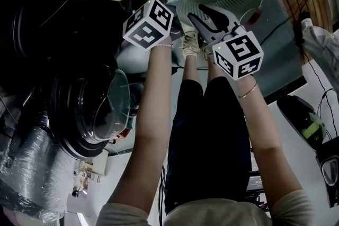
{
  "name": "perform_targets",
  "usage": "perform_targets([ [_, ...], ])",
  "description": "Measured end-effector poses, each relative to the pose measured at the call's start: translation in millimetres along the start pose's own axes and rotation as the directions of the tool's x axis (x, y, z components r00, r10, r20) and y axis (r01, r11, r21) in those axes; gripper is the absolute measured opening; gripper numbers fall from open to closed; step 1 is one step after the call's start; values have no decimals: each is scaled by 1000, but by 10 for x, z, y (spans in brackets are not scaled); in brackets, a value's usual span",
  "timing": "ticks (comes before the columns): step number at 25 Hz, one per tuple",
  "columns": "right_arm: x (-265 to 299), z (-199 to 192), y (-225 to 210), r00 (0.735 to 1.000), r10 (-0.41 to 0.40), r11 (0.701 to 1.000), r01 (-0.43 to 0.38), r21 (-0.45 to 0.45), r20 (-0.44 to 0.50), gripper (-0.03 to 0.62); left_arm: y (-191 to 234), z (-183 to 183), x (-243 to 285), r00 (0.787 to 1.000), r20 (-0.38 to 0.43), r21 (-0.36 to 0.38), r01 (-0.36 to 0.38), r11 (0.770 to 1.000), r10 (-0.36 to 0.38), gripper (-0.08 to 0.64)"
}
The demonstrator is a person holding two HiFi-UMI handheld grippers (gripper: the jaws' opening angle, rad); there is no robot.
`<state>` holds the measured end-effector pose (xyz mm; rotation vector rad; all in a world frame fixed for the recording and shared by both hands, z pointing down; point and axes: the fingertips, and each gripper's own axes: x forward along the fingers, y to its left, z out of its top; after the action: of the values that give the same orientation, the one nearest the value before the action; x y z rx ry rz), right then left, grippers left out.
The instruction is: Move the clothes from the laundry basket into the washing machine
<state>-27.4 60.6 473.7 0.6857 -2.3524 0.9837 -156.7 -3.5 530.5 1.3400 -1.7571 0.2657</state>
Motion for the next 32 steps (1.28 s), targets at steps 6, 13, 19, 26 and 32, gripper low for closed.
perform_targets([
  [6, 10, 15, 5, 1000, -8, 1000, 8, 0, 5, 124, -19, 73, 124, 999, -53, 127, 20, 992, -13, 69],
  [13, 14, 27, 22, 1000, -9, 1000, 9, 10, 15, 112, -3, 983, 42, 984, 173, 259, -7, 966, -39, 35],
  [19, 8, 80, 6, 1000, -9, 999, 9, 31, 29, 106, 230, 1810, 58, 921, 389, 329, -131, 935, -8, 26],
  [26, 29, 124, 1, 1000, -2, 1000, 1, 21, 31, 104, 267, 2500, -94, 833, 553, 355, -236, 905, 0, 26],
  [32, 42, 114, 99, 999, 11, 1000, -11, -2, 37, 92, 377, 2341, 134, 887, 460, 257, -185, 949, 48, 35],
])
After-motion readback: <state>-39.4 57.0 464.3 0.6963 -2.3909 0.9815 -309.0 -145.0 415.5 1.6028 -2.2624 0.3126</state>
